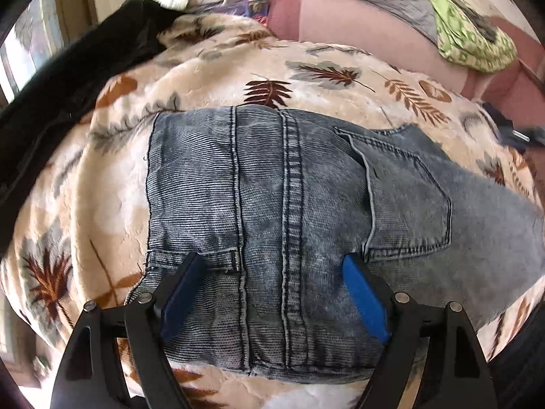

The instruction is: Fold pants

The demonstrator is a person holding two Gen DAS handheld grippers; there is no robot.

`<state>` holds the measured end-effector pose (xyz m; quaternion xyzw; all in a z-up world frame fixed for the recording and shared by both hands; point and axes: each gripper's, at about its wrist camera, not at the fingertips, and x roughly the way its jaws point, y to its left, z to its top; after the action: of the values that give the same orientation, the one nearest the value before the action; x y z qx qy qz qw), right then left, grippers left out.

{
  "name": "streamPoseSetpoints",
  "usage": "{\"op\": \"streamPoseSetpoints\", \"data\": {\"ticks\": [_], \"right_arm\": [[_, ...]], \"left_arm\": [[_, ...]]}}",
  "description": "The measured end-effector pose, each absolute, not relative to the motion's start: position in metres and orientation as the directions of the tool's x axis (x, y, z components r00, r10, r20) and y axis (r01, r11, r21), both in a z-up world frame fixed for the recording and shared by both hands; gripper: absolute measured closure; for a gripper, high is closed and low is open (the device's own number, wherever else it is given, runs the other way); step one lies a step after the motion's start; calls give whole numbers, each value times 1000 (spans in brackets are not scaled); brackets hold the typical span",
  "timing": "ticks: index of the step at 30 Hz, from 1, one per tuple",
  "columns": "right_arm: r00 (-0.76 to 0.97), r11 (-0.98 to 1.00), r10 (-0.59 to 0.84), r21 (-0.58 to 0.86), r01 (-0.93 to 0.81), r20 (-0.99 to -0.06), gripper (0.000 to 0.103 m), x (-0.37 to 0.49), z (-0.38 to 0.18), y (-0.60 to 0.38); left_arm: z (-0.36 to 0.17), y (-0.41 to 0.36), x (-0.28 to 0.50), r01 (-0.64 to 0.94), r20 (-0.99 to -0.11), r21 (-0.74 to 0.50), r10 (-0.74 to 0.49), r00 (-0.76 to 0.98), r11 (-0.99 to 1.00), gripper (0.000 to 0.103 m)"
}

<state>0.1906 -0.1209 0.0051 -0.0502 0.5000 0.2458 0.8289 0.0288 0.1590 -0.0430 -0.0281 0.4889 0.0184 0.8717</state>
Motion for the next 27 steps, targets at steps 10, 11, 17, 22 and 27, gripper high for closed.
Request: {"op": "streamPoseSetpoints", "data": {"ticks": [10,11,17,22,27], "right_arm": [[337,763,191,-77,-641,-922,102,198,-41,-19],[377,751,170,-127,-648,-911,102,193,-36,-16],[504,745,66,-294,-599,-861,102,207,-47,-7],[513,825,126,-198,-530,-849,95,216,-46,-30],[473,907,266,53,-417,-840,87,203,-10,-98]], "left_arm": [[-45,162,26,-27,-835,-36,-15,550,999,18],[-45,163,26,-27,-835,-39,-18,550,999,18],[-46,160,28,-22,-831,-14,1,556,1000,17],[-46,159,26,-26,-829,-6,10,560,1000,17],[-46,159,26,-31,-828,-5,13,560,999,17]]}}
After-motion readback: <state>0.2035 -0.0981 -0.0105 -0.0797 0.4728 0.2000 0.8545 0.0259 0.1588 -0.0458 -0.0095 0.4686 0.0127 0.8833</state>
